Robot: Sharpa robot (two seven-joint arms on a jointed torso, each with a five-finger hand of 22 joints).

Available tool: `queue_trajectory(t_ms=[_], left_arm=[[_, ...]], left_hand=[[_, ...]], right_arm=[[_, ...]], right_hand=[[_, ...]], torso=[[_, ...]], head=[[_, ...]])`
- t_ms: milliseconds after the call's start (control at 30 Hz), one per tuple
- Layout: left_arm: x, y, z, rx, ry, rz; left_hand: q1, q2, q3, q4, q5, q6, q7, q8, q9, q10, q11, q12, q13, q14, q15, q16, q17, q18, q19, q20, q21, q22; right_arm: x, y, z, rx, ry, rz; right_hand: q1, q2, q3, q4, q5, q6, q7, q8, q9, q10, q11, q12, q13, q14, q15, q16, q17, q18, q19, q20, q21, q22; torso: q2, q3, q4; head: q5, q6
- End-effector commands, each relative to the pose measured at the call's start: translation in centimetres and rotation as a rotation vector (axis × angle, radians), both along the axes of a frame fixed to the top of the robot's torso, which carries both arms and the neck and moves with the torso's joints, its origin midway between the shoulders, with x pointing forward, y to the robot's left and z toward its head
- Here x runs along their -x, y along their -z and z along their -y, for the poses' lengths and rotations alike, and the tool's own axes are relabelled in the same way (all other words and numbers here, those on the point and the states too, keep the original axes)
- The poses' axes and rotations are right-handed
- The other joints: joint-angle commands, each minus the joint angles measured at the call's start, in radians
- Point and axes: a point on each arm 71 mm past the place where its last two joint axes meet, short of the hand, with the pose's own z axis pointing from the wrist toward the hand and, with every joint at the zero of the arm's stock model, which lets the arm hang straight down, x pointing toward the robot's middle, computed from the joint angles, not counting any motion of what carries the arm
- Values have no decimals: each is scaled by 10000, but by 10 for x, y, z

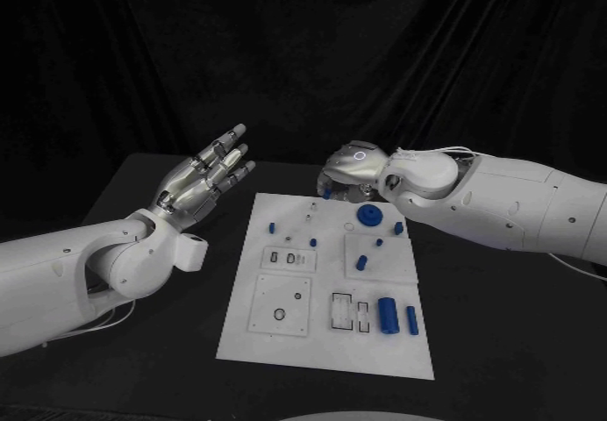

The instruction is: Assemble the parts on the task board

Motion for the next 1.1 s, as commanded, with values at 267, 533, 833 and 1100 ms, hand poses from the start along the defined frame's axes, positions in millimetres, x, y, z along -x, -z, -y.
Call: queue_trajectory(t_ms=[267, 533, 833, 1100], left_arm=[[0, -4, 0, 35, -54, 193], [2, -6, 0, 46, -51, 204], [2, -7, -1, 47, -48, 207], [2, -7, 2, 76, 72, 182]], left_hand=[[105, 14, 43, 19, 36, 12, -51, 30, 0, -67, -3, -26, -9, -56, -36, -36, -8, 75, -65, -4, -43, -14], [107, 18, 45, 19, 45, 25, -52, 32, 2, -71, -4, -27, -10, -56, -40, -36, -8, 74, -65, -14, -42, -13], [112, 24, 48, 19, 65, 29, -51, 33, 2, -76, -4, -28, -11, -56, -44, -36, -8, 72, -72, -26, -48, -17], [115, 34, 53, 19, 83, 24, -49, 32, 1, -77, 0, -28, -11, -56, -42, -36, -8, 71, -71, -31, -47, -16]], right_arm=[[-11, -1, -9, 211, 398, 90], [-16, 0, -11, 274, 668, 88], [-18, 3, -11, 323, 916, 40], [-18, 6, -11, 419, 1008, -81]], right_hand=[[-116, -18, 16, 53, -48, -68, 20, -87, -7, 11, 16, -60, -18, -52, -26, -1, 28, -79, -72, 10, -18, 24], [-114, -43, 53, 60, -29, -118, 36, -150, -16, 4, 34, -130, -37, -78, -15, -47, -18, -69, -111, 16, -72, -16], [-80, -51, 106, 46, -5, -154, 45, -203, -22, -7, 42, -194, -51, -98, -9, -65, -31, -68, -127, 22, -87, -11], [-43, -58, 174, 30, 9, -201, 59, -271, -29, -34, 57, -279, -68, -142, 3, -130, -97, -55, -175, 30, -151, -56]], torso=[[204, -86, 114], [328, -137, 189], [413, -148, 266], [474, -160, 306]], head=[[-20, 190], [-134, 221], [-299, 223], [-374, 228]])
